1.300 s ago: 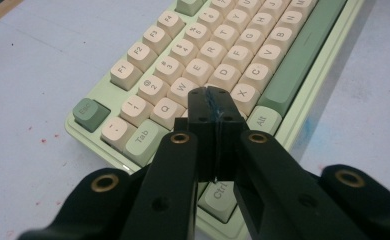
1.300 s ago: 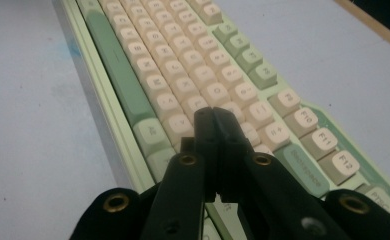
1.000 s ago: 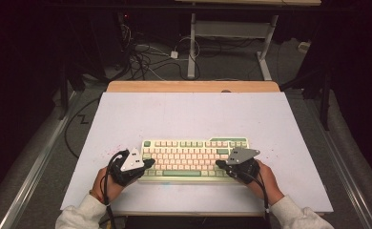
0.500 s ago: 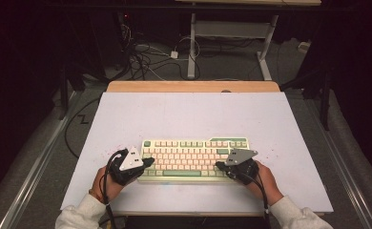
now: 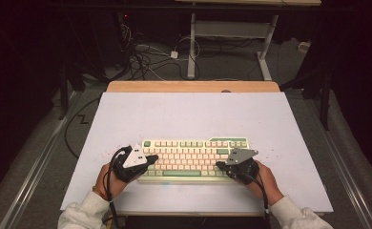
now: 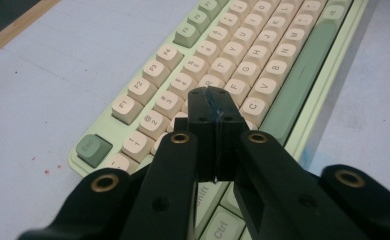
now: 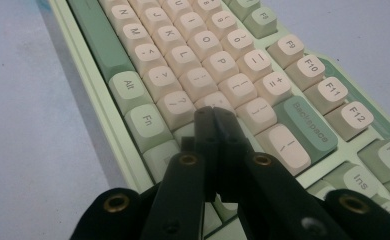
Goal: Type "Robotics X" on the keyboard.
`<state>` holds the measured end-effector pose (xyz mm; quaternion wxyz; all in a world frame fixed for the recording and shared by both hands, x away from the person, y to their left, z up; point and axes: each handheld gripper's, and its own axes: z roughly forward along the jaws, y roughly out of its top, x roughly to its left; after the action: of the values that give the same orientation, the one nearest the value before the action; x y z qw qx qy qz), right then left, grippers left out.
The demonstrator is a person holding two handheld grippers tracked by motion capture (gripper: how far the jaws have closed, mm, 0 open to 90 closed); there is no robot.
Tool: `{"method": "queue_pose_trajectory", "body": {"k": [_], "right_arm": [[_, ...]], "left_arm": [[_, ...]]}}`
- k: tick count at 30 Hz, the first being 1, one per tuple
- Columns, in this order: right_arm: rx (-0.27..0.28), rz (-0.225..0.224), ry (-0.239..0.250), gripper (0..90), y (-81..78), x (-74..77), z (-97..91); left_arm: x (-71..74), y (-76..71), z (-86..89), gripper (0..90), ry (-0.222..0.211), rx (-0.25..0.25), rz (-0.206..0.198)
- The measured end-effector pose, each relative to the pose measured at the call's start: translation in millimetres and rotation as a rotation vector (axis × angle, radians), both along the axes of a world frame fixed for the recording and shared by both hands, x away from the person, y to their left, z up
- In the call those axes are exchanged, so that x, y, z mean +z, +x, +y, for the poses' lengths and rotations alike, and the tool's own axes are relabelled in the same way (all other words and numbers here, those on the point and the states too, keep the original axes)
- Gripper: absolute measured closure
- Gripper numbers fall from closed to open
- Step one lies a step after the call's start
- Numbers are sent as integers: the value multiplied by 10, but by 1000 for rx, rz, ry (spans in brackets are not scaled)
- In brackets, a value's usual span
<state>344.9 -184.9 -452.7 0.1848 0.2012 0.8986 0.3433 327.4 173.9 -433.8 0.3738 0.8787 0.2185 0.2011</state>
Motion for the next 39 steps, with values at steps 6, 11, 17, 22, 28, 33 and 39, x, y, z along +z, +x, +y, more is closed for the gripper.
{"method": "queue_pose_trajectory", "body": {"k": [6, 11, 17, 22, 28, 33, 39], "right_arm": [[4, -3, -2, 900, -2, -1, -2], [4, -3, -2, 900, -3, -1, 0], [3, -5, -2, 900, -5, -2, 2], [2, -6, -3, 900, -8, -3, 3], [3, -6, -4, 900, -8, -3, 4], [2, -8, -4, 900, -9, -3, 5], [3, -9, -6, 900, -11, -3, 7]], "left_arm": [[-3, 19, -27, 875, 3, -7, 4], [-21, 38, -83, 875, 7, -23, 17], [-56, 55, -167, 875, 27, -45, 31], [-70, 72, -204, 875, 33, -54, 40], [-55, 79, -196, 875, 29, -49, 36], [-72, 93, -196, 875, 35, -47, 46], [-65, 100, -203, 875, 34, -53, 50]]}}
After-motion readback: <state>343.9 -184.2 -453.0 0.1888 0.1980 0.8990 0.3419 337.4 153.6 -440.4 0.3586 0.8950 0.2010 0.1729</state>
